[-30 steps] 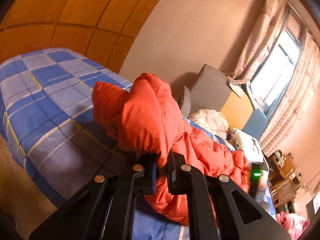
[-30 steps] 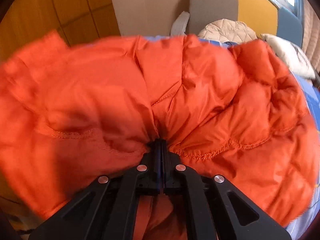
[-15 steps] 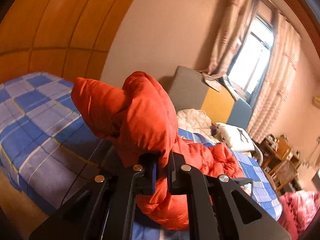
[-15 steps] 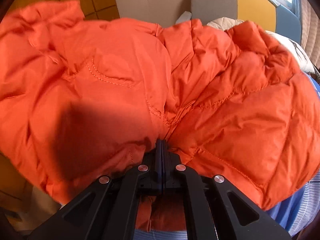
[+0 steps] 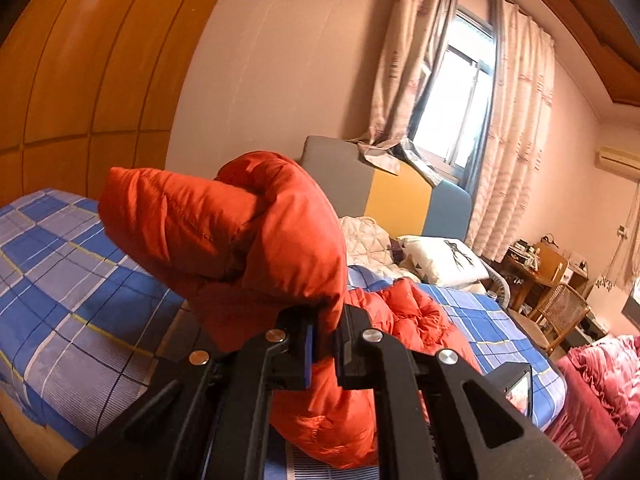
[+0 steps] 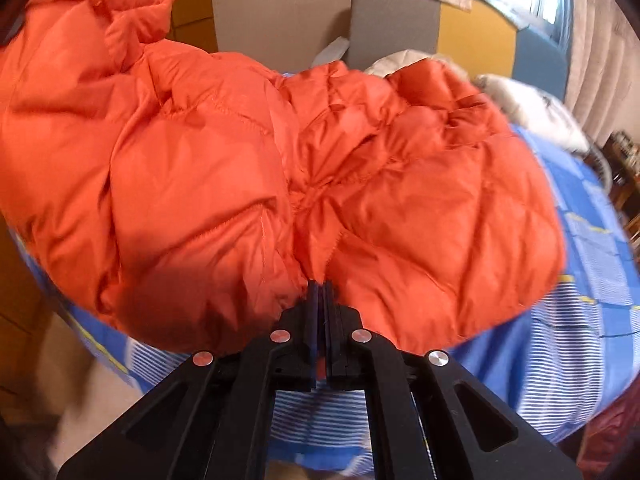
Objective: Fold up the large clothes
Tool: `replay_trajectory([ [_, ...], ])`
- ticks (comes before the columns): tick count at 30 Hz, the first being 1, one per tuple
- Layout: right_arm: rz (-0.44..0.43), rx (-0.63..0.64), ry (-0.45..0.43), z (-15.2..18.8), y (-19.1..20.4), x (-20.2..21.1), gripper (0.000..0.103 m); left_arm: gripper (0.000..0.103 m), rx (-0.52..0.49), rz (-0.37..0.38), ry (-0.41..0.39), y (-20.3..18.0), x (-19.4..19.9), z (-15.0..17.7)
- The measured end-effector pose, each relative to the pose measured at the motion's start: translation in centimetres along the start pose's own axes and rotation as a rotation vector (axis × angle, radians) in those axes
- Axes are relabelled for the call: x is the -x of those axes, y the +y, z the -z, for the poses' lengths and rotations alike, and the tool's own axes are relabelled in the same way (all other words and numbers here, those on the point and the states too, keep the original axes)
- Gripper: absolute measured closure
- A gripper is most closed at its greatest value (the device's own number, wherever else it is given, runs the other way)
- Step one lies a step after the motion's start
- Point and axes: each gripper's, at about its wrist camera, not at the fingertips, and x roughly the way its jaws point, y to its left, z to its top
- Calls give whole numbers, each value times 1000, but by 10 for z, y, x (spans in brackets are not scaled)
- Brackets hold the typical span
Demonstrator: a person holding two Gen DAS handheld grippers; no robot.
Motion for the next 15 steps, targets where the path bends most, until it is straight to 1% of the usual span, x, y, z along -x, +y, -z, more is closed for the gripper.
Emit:
replay_trajectory([
  [1, -17, -23, -41, 0, -5, 9, 102, 96, -22, -3, -3, -3, 1, -1],
  [2, -8, -28, -79, -2, -8, 20, 102, 96, -36, -7, -5, -4, 1, -2],
  [4, 67, 3, -124, -13, -15, 26, 102, 96, -40, -5, -4, -2, 3, -6],
  [5, 102, 18, -131, -19, -20, 25, 102, 96, -38, -4, -2, -3, 2, -8],
  [7, 183, 31, -96, -34, -36, 9, 102, 96, -34, -9, 4, 0, 2, -10],
  [8, 220, 26, -64, -38, -47, -4, 102, 96, -31, -7, 8, 0, 1, -11],
  [9, 233, 16, -45, -40, -56, -13, 102, 96, -36, -6, 10, -2, 0, -12],
  [10, 224, -3, -15, -41, -65, -25, 102, 96, -42, -1, 11, -5, -2, -12],
  [12, 186, -14, 35, -40, -72, -45, 102, 96, -68, 18, 13, -13, -2, -12],
  [15, 190, -10, 52, -37, -71, -59, 102, 96, -96, 54, 19, -26, -7, -14],
])
